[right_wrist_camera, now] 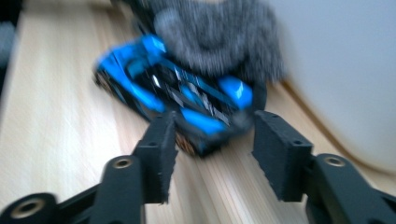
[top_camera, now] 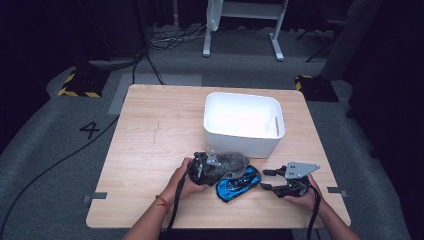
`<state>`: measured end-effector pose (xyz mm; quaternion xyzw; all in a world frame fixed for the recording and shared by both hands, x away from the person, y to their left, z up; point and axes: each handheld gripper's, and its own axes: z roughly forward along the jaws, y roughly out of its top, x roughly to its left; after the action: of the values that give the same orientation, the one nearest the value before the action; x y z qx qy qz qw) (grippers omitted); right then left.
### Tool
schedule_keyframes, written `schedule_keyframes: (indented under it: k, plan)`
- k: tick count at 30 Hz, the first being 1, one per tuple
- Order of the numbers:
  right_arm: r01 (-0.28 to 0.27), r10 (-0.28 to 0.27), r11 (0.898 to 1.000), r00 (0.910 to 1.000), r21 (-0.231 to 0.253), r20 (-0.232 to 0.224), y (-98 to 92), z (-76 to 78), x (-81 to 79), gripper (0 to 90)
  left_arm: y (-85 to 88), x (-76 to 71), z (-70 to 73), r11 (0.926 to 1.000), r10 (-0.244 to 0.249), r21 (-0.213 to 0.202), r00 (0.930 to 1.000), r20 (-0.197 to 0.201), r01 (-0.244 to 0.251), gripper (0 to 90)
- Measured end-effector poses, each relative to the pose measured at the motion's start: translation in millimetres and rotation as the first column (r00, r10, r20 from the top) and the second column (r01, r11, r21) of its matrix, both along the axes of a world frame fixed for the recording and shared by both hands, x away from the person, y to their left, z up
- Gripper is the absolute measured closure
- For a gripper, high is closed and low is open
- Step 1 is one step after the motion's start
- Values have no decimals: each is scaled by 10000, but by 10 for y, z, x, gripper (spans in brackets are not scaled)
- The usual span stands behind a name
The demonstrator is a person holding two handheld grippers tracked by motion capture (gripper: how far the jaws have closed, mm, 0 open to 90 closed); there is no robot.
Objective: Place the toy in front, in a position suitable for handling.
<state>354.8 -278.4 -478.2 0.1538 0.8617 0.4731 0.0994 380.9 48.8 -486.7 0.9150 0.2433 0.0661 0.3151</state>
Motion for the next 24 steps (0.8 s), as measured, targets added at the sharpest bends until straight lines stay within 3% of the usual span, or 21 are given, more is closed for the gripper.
schedule_keyframes:
  k: [1, 5, 6, 8, 10, 13, 16, 20, 24]
  plan:
    - [146, -145, 9998, 9999, 127, -50, 27, 22, 5, 438, -4, 2, -1, 10000, -39, 2, 10000, 6, 39, 594]
    - [718, -718, 9973, 9974, -123, -13, 150, 54, 59, 432, -7, -4, 3, 9999, -149, 72, 9999, 61, 148, 619]
    - [819, -825, 9965, 9960, -187, -332, 217, 24, 119, 469, 14, -10, 9, 9992, -379, 162, 9993, 65, 378, 632]
    - [1046, -1071, 9912, 9939, -809, -279, 269, -16, 151, 548, 55, -14, 12, 9983, -574, 141, 9983, -32, 574, 653]
    - [1080, -1116, 9892, 9933, -992, -311, 282, -36, 164, 569, 81, -21, 15, 9975, -683, 165, 9976, -72, 684, 659]
    - [1235, -1276, 9882, 9909, -903, -418, 246, -34, 207, 674, 193, -88, 22, 9947, -1010, 187, 9946, -233, 1015, 671]
    - [1099, -1156, 9896, 9916, -925, -578, 269, -24, 234, 680, 289, -170, 35, 9913, -1267, 334, 9915, -295, 1277, 674]
    - [996, -1041, 9904, 9937, -959, -423, 323, -24, 209, 684, 437, -285, 38, 9870, -1555, 350, 9871, -377, 1568, 675]
    - [979, -1014, 9903, 9944, -989, -307, 341, -24, 198, 693, 543, -340, 37, 9891, -1429, 303, 9888, -421, 1442, 674]
